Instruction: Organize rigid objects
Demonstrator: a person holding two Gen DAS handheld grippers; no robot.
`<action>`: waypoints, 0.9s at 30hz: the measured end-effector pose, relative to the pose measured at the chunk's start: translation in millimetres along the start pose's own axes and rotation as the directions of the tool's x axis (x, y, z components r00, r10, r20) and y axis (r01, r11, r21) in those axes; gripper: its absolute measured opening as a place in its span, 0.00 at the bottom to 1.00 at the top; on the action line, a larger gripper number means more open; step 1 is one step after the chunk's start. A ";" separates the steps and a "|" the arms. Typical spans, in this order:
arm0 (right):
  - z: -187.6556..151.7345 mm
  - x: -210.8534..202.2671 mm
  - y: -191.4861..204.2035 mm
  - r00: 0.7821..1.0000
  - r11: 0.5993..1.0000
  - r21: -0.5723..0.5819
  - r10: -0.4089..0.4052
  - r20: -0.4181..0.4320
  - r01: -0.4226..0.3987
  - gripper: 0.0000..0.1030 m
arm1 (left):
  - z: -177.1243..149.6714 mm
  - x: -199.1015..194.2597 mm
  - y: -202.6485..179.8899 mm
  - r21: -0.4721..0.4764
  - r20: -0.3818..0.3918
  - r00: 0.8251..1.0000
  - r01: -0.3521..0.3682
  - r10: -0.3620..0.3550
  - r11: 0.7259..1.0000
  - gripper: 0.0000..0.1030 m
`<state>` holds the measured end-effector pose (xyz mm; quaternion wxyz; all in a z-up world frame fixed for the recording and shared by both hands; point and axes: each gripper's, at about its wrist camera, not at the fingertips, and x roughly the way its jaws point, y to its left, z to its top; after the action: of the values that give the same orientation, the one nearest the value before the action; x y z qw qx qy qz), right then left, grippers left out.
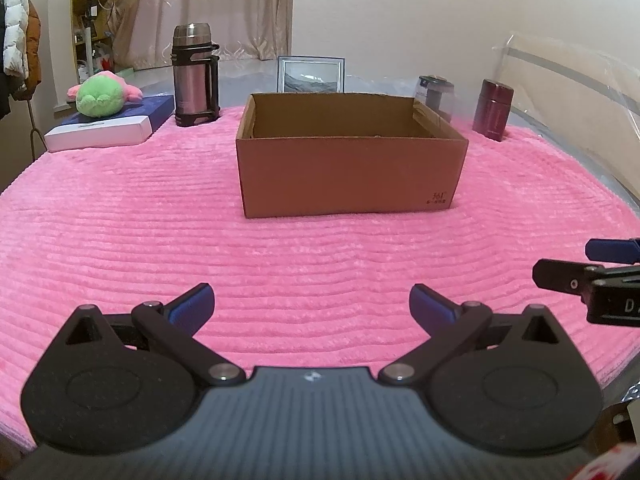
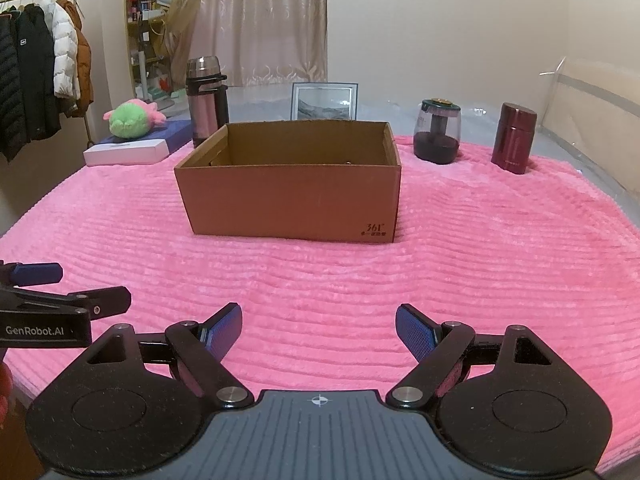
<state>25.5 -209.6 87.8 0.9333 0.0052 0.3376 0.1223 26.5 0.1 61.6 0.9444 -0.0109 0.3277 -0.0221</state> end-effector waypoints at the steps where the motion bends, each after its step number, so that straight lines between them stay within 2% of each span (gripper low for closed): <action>1: -0.1 0.4 0.2 1.000 1.000 0.001 0.001 -0.001 -0.001 0.79 | -0.4 0.0 -0.5 0.000 -0.001 1.000 0.001 -0.001 1.000 0.99; 27: -0.4 0.9 0.2 1.000 1.000 0.005 0.002 -0.001 -0.002 0.79 | -0.5 -0.1 -0.4 0.000 0.001 1.000 0.003 -0.003 1.000 0.99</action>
<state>25.8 -209.2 86.9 0.9331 0.0075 0.3382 0.1223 26.1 -0.3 61.3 0.9445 -0.0115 0.3274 -0.0237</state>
